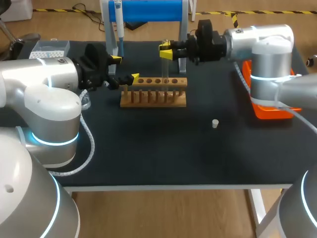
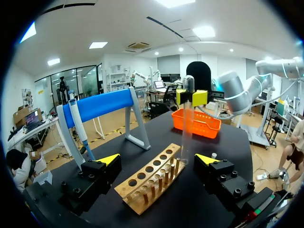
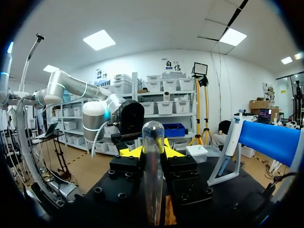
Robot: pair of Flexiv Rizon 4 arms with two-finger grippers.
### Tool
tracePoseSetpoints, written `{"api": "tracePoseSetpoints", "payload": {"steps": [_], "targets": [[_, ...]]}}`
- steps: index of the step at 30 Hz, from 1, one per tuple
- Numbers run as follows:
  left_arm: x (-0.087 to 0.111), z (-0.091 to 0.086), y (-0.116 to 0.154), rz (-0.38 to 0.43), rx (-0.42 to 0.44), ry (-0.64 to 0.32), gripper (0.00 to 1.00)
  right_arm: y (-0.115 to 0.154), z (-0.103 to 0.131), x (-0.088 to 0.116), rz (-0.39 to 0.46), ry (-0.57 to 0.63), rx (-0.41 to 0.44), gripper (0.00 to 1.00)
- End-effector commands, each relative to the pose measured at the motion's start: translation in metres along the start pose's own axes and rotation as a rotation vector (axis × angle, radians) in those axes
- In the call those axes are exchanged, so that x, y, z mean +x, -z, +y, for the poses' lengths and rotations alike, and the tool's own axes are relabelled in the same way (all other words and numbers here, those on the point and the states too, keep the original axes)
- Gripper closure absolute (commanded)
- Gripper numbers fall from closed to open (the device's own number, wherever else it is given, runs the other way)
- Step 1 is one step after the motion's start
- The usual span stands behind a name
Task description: Invert the test tube, pick up the pipette, mount the tip to pipette, aspirate from beaker and dispense into the tube, eject the tip, return the pipette, and cap with the stopper.
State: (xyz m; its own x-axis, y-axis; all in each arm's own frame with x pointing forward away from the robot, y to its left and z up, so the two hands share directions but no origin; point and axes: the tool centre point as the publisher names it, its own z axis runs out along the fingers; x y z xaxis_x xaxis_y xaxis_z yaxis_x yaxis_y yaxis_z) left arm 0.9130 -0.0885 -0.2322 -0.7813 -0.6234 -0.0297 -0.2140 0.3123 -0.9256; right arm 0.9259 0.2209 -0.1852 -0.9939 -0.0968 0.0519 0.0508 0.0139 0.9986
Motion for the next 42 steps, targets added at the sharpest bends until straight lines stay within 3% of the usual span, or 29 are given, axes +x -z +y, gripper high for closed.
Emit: {"api": "tracePoseSetpoints", "payload": {"steps": [1, 22, 32, 42], "targets": [[0.0, 0.001, -0.001, 0.002, 0.004, 0.0, 0.0, 0.001, 0.001, 0.002, -0.005, 0.0, 0.003, 1.0], [0.0, 0.001, -0.001, 0.002, 0.004, 0.0, 0.0, 0.001, 0.001, 0.002, -0.005, 0.0, 0.003, 1.0], [0.0, 0.001, -0.001, 0.002, 0.004, 0.0, 0.0, 0.002, -0.004, -0.018, -0.018, -0.458, 0.078, 1.0], [0.0, 0.001, -0.001, 0.002, 0.004, 0.0, 0.0, 0.008, -0.015, -0.015, -0.096, -0.834, 0.136, 1.0]]}}
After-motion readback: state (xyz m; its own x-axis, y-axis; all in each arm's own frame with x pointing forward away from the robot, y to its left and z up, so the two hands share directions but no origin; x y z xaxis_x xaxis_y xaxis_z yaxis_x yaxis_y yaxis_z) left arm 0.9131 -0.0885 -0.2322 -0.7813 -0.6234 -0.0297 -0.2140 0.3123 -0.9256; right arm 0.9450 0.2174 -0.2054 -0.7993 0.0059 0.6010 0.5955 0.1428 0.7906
